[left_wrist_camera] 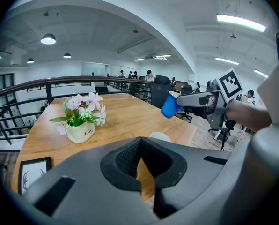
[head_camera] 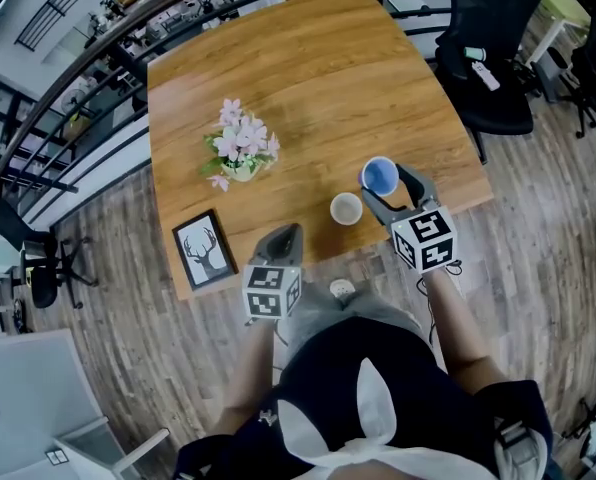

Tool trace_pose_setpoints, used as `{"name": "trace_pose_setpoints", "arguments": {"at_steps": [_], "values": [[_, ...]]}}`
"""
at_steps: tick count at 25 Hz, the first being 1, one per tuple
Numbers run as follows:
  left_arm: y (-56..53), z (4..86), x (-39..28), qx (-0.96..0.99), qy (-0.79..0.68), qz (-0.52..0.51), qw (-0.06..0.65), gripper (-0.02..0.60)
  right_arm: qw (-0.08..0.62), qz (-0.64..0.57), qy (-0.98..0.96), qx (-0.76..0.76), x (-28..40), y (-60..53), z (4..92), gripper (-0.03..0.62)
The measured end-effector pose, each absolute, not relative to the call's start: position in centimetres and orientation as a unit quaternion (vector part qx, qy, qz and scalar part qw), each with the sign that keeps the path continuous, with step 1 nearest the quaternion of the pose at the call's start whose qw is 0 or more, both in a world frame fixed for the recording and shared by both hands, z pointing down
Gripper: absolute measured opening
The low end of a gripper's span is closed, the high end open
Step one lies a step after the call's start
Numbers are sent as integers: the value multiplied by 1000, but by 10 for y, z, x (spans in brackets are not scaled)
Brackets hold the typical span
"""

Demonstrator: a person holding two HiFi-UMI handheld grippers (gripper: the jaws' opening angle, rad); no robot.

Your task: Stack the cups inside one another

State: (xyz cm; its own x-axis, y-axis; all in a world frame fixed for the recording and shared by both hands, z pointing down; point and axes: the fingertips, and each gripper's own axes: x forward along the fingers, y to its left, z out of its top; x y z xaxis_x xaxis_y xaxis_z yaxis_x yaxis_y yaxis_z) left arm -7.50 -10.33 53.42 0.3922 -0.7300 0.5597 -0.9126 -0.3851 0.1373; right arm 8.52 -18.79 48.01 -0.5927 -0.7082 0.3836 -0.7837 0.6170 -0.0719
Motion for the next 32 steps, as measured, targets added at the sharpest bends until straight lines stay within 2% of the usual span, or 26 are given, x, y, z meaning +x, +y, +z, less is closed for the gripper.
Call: {"name": "trace_pose_setpoints", "arguments": {"at_steps": [18, 32], "values": [[-91, 541, -68, 801, -512, 213, 228, 17, 167, 113, -909, 365, 45, -164, 483, 328], [-84, 546, -74, 795, -517, 212, 234, 17, 202, 113, -911, 341, 31, -151, 507, 329]]}}
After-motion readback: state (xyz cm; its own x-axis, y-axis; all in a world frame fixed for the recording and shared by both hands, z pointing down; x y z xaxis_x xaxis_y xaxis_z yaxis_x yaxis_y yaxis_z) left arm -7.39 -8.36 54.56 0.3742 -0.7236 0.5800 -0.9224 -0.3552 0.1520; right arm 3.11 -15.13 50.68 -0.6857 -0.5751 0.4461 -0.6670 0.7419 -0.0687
